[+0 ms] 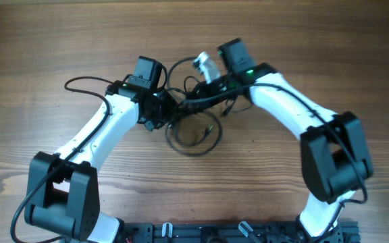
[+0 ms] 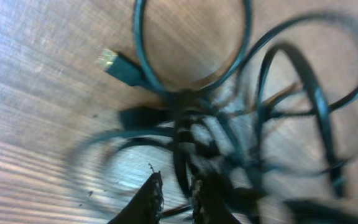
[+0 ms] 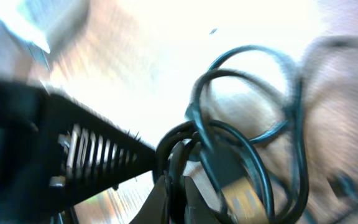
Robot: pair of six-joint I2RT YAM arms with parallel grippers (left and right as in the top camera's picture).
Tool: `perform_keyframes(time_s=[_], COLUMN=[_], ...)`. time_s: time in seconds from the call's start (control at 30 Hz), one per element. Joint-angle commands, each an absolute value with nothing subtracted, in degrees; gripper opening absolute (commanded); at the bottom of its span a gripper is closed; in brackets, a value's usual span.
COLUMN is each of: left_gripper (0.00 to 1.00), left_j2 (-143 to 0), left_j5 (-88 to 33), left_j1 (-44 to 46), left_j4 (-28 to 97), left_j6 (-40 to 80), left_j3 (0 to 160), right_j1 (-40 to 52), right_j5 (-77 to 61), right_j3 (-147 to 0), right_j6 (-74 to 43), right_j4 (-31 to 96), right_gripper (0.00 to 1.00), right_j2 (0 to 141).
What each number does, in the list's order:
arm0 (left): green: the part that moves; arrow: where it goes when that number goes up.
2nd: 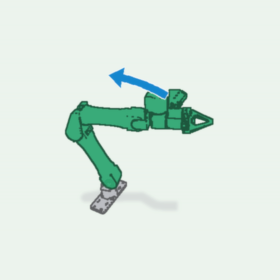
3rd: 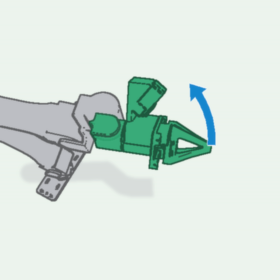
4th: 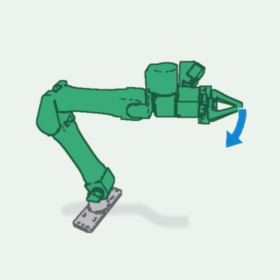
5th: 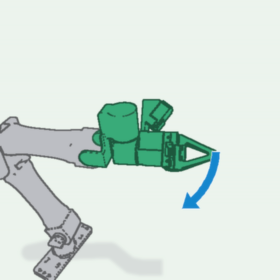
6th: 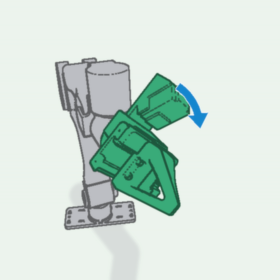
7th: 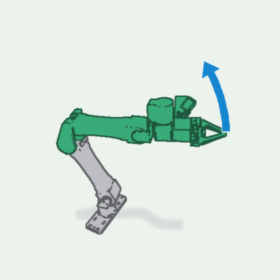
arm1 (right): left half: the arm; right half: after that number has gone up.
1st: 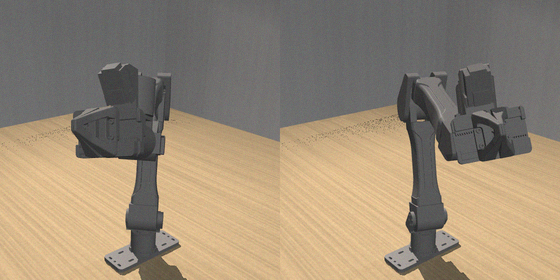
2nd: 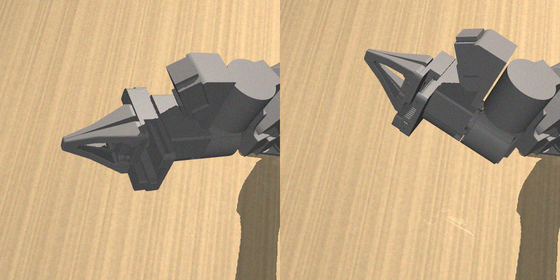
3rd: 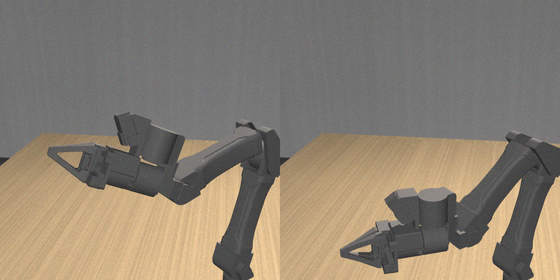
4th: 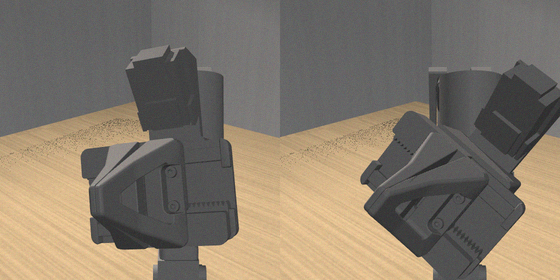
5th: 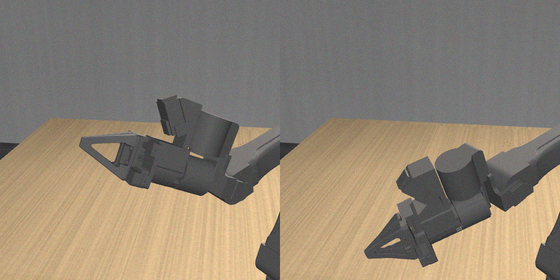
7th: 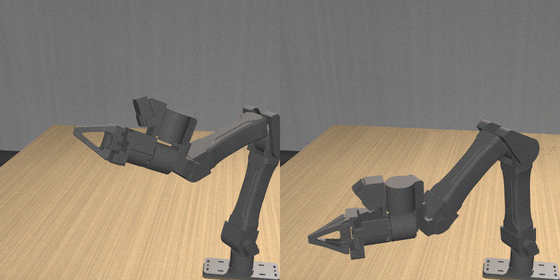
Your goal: Untangle cables
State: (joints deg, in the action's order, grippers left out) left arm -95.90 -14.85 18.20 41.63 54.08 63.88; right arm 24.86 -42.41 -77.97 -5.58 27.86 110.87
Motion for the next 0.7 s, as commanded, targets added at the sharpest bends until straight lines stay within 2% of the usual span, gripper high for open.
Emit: perform_keyframes(time_s=[0.0,0.2,0.3,0.4,0.47,0.6,0.63,0.67], left_gripper=[0.22,0.22,0.25,0.28,0.29,0.42,0.62,0.72], left_j2=[-95.7,-95.7,-95.7,-95.7,-95.7,-95.7,-95.7,-95.7], left_j5=[-14.2,-14.3,-15.5,-27.7,-31.4,-31.5,-31.5,-31.3], left_j1=[18.5,18.5,17.5,13.4,12.2,13.4,13.9,14.2], left_j4=[42.3,42.5,40.1,32.3,29.8,26.4,24.3,22.2], left_j6=[54.6,56.5,62.7,63.5,63.5,63.5,64.0,65.0], left_j3=[62.8,62.8,62.8,62.8,62.8,62.8,62.8,62.8], right_j1=[21.4,21.1,21.1,21.1,21.1,21.9,22.4,23.0], right_j5=[-43.6,-43.6,-43.3,-38.3,-38.2,-38.2,-37.9,-37.0], right_j3=[-79.3,-79.3,-79.3,-79.3,-79.3,-79.3,-79.3,-79.3], right_j6=[-9.6,-9.2,-8.6,-7.5,-7.5,-7.5,-7.5,-7.5], right_j4=[26.6,28.8,32.0,34.6,34.8,34.9,34.8,34.9], right_gripper=[0.05,0.04,0.04,0.04,0.04,0.04,0.05,0.04], right_j2=[103.5,96.9,96.8,96.9,96.9,97.2,97.3,97.6])
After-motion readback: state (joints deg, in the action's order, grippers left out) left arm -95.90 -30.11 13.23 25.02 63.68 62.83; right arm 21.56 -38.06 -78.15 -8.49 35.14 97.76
